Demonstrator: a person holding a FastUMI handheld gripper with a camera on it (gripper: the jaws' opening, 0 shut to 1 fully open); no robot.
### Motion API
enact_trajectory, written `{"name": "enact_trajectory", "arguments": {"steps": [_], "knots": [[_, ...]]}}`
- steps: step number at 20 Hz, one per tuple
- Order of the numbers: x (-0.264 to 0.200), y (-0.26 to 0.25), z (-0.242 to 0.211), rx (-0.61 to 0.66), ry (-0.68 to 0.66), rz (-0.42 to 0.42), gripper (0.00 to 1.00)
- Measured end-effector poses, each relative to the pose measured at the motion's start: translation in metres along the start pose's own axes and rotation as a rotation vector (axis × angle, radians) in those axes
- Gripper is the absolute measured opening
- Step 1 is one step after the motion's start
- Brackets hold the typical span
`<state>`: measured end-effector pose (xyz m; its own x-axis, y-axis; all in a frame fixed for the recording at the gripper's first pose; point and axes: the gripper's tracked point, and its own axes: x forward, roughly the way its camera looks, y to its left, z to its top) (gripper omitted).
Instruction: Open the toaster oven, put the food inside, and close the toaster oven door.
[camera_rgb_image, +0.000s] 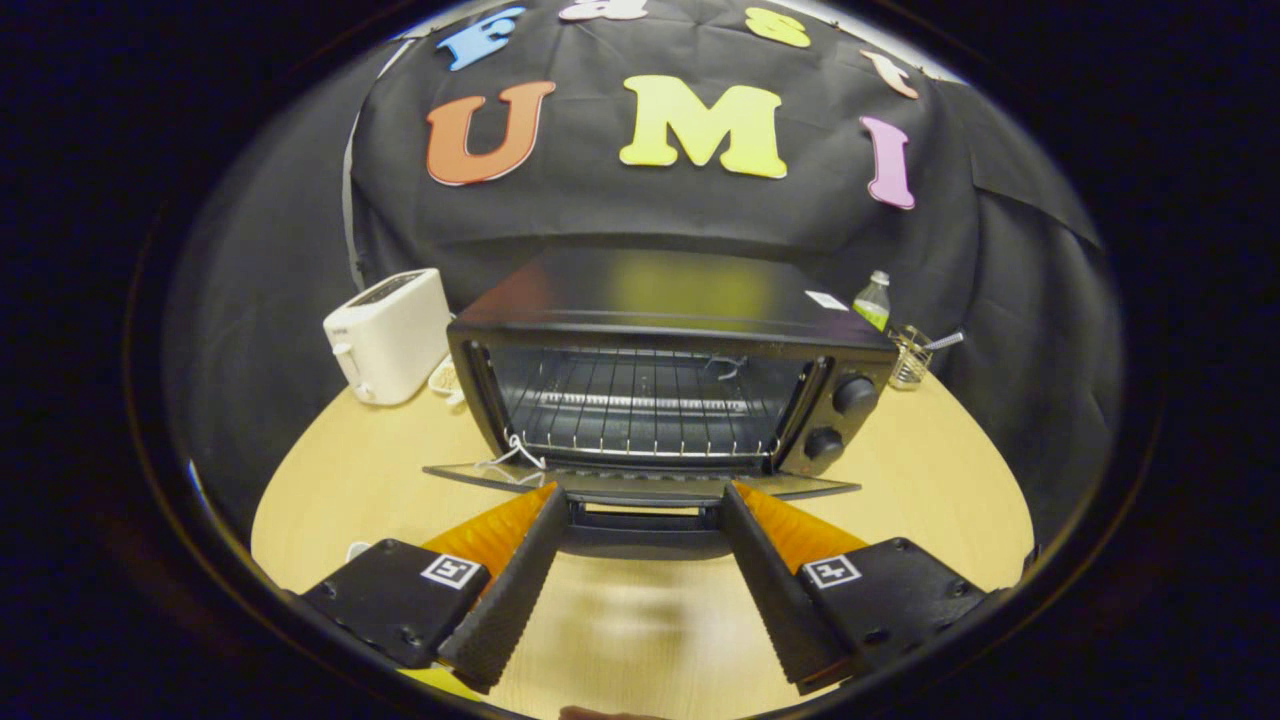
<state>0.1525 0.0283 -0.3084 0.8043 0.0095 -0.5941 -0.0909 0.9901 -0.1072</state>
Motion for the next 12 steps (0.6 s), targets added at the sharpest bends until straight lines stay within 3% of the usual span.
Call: {"name": "enact_trajectory", "arguments": {"steps": [7, 8, 12], "knots": [[0.012, 0.000, -0.078, 0.014, 0.160, 0.010, 0.99], [0.018, -0.008, -0.083, 0.022, 0.173, -0.016, 0.99], [0.020, -0.011, -0.088, 0.029, 0.201, 0.019, 0.95]]}}
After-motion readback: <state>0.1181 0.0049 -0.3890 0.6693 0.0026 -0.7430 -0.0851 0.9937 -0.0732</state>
